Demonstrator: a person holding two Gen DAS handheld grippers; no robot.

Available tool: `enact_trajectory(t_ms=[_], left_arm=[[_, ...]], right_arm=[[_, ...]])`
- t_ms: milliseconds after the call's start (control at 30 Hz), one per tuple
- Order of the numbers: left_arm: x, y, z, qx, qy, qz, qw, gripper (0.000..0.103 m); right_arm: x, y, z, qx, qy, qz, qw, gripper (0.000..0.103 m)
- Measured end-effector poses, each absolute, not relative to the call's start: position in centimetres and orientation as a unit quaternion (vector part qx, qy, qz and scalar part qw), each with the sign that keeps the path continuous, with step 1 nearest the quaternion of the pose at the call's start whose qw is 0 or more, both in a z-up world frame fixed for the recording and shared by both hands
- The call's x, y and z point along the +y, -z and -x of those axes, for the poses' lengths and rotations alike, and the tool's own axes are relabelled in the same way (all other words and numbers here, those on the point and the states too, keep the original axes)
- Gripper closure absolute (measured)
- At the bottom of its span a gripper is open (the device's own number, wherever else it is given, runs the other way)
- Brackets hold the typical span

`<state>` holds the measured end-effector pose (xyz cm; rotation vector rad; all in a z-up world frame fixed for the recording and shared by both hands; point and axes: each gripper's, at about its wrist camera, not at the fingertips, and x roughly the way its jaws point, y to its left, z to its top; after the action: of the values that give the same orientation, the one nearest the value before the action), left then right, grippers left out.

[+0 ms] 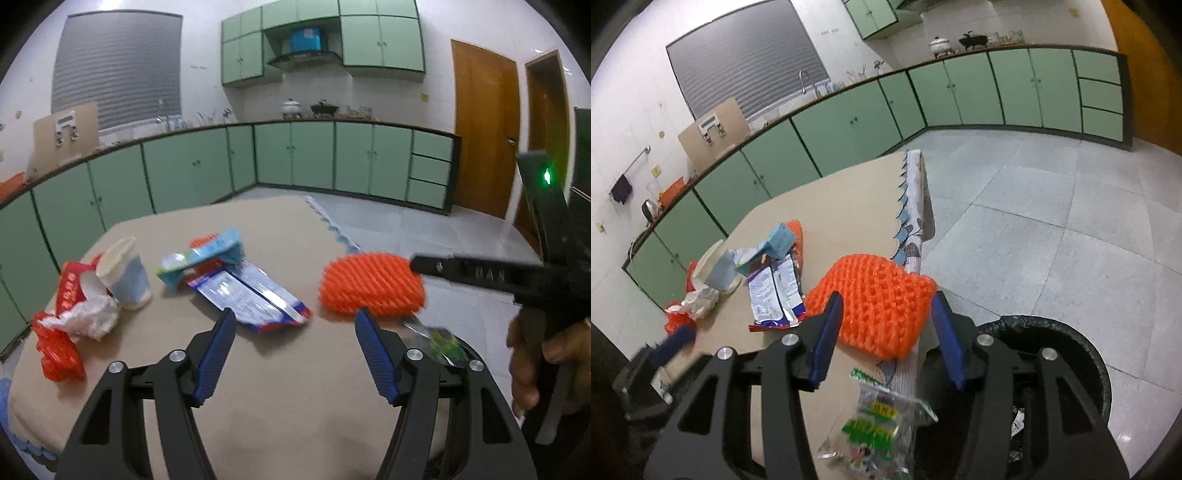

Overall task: Collect trash
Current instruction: 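Grasp the orange mesh pad with the right tool, then grasp the red plastic bag with the left tool while the right holds the orange pad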

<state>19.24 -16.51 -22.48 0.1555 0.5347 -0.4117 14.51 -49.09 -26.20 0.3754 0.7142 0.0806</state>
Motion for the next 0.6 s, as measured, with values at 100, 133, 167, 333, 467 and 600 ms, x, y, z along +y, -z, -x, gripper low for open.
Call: enact_trajectory(t_ms=[100, 133, 167, 333, 467, 600], left_arm=[[-15.3, 22.4, -21.1, 0.271, 0.194, -0.059, 0.941, 0.048], [-14.9, 22.3, -21.5, 0.271, 0.190, -0.055, 0.942, 0.048], [-14.4, 22.1, -21.8, 0.270, 0.187, -0.051, 0.943, 0.048], [-13.2, 22.6, -21.8, 0.280, 0.178, -0.055, 0.942, 0.048], [-11.6, 22.7, -21.3, 0.284, 0.168, -0.049, 0.943, 0.048], [-9.7, 22.3, -20.7, 0.280, 0.153, -0.042, 0.947, 0.048]], right_arm=[[-49.0, 27.2, -15.9, 0.373, -0.047, -0.187, 0.908, 0.055], [-49.0, 27.4, -16.1, 0.377, -0.049, -0.188, 0.906, 0.055], [-49.0, 27.7, -16.4, 0.381, -0.052, -0.188, 0.904, 0.058], [-48.0, 27.8, -16.5, 0.391, -0.067, -0.157, 0.905, 0.093], [-48.2, 26.4, -15.2, 0.371, -0.070, -0.160, 0.912, 0.095], [-48.5, 24.5, -13.5, 0.357, -0.061, -0.159, 0.918, 0.095]])
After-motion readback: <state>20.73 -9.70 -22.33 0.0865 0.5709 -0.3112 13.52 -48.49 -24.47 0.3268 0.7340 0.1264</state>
